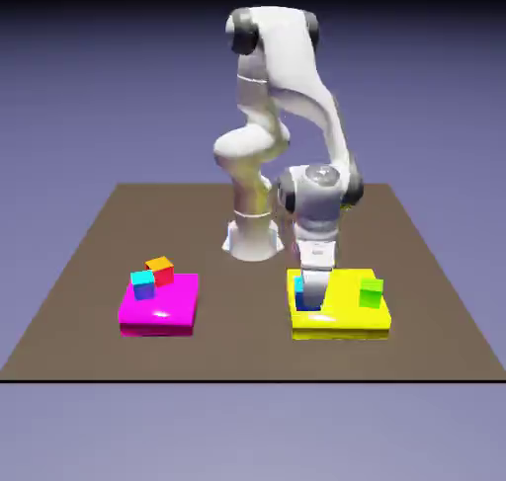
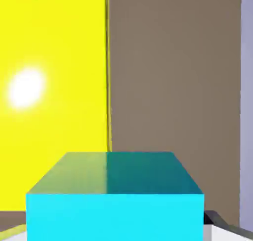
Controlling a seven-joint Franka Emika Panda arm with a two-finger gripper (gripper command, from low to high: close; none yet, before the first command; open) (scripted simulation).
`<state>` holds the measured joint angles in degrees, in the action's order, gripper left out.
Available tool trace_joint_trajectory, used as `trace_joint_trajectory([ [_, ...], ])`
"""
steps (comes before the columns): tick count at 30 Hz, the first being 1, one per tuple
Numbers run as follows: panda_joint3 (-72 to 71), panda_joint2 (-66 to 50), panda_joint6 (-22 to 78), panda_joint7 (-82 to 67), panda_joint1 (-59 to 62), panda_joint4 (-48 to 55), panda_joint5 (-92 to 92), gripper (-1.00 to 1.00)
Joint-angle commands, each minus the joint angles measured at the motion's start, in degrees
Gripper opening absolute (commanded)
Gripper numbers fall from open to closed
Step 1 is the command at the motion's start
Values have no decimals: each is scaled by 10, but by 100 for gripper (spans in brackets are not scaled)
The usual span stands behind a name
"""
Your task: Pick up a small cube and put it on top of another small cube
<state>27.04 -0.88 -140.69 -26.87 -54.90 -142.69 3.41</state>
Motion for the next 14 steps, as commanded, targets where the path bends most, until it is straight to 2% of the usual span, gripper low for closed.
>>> trace_joint_trajectory([
  [1, -15, 17, 13, 11, -6, 0, 18, -100],
  [5, -55, 62, 49, 39, -62, 2, 67, -100],
  [10, -61, -33, -67, 14, -50, -22, 32, -100],
  [11, -61, -33, -67, 14, -50, -22, 32, 100],
  [14, -58, 8, -17, 25, -55, -12, 47, 100],
])
